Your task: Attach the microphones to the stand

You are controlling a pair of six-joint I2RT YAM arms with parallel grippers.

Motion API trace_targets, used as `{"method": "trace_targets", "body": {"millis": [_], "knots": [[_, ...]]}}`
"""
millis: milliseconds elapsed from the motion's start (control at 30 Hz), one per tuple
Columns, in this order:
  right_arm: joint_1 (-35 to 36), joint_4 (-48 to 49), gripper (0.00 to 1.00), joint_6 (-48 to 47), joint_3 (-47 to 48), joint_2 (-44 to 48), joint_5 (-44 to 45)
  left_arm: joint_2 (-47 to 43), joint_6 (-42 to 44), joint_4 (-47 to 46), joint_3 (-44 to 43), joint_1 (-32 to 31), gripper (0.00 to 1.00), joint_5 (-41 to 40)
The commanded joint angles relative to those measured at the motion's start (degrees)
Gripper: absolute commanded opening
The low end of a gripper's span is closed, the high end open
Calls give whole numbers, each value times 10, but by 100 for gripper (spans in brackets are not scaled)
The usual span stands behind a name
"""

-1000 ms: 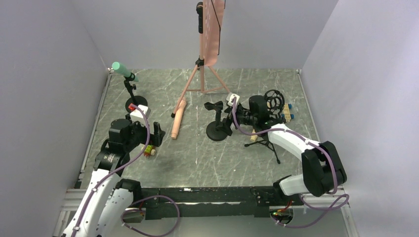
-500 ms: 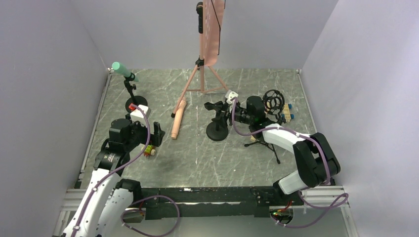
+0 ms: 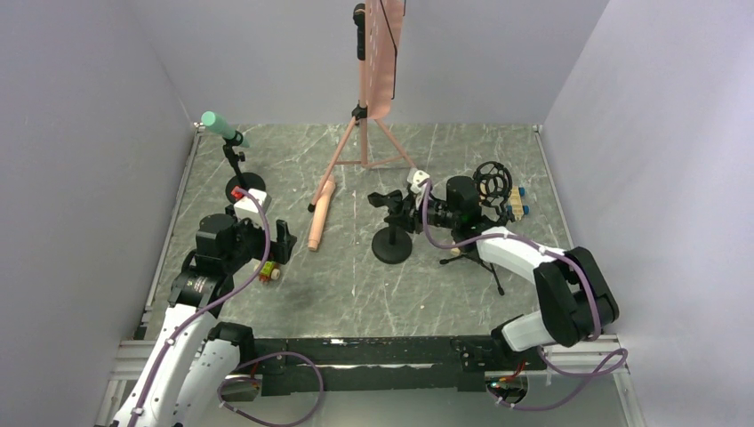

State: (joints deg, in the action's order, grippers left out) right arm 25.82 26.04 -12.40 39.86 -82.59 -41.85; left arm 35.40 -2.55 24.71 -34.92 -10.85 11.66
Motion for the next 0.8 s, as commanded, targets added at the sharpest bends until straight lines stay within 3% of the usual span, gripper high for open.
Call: {"method": "trace_targets", "body": {"millis": [0, 100, 267, 500, 667, 767], "knots": [[2, -17, 2, 12, 4, 54, -96, -6, 7, -13, -9, -1, 99, -7], [7, -83, 3, 4, 10, 70, -156, -4, 6, -13, -9, -1, 99, -5], [40, -251, 4, -120, 38, 98, -211, -1, 7, -13, -9, -1, 99, -7], [69, -369, 6, -246, 51, 114, -212, 8, 5, -12, -9, -1, 99, -9], [70, -386, 11, -281, 44, 130, -209, 13, 4, -14, -10, -1, 99, -11], [69, -356, 21, -279, 12, 135, -192, 16, 2, -14, -10, -1, 99, -9]]}}
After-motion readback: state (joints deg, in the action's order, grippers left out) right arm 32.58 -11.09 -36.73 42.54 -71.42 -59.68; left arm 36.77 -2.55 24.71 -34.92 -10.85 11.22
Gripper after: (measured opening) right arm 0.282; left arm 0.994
